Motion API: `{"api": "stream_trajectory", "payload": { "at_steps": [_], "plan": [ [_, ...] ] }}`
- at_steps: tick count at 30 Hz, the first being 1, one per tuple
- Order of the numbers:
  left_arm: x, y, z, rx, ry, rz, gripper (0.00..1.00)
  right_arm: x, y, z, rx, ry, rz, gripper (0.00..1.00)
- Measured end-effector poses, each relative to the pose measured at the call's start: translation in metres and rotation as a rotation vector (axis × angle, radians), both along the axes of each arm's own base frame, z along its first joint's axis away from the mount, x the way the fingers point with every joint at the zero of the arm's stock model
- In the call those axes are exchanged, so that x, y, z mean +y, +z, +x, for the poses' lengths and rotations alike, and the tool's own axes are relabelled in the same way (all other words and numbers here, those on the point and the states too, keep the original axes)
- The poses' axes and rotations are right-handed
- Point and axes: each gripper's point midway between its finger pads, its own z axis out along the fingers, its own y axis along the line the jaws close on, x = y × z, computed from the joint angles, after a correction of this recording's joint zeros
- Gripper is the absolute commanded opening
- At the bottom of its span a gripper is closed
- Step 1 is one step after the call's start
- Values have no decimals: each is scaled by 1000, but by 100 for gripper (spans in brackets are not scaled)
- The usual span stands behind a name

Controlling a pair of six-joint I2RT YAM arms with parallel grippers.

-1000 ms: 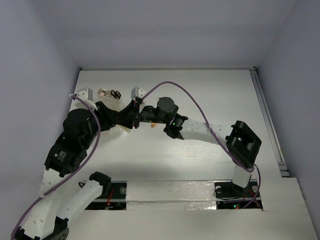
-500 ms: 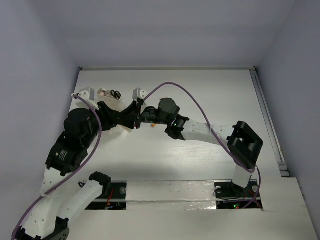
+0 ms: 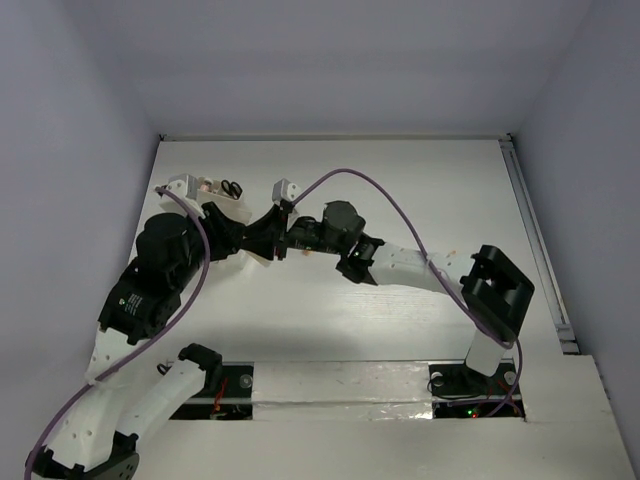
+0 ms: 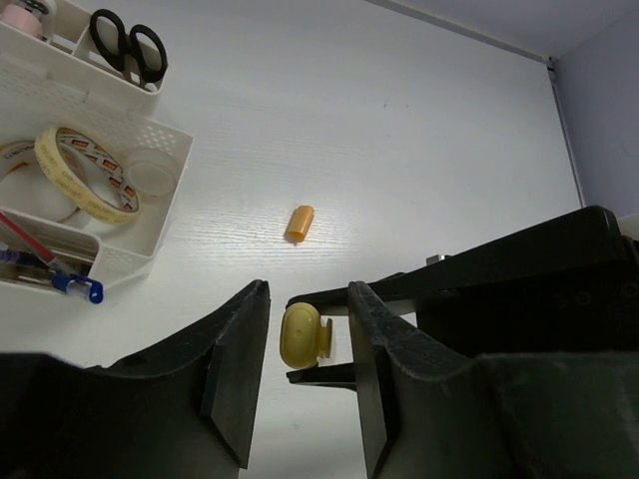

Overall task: Sort the stationery into containers
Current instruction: Place the pen in the storage box.

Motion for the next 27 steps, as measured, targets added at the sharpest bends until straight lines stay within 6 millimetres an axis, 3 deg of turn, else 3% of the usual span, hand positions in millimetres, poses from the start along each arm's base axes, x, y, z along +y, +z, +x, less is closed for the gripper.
{"api": "stream_trajectory", "payload": {
  "at_steps": [11, 17, 27],
  "plan": [
    [-11, 9, 0, -47, -4, -132, 35, -9, 14, 3, 33, -46, 80, 0],
    [-14, 14, 1, -59, -17, -151, 30, -13, 20, 3, 38, -60, 104, 0],
    [-19, 18, 2, -67, -30, -177, 0, -17, 22, 6, 43, -86, 111, 0]
  ]
}}
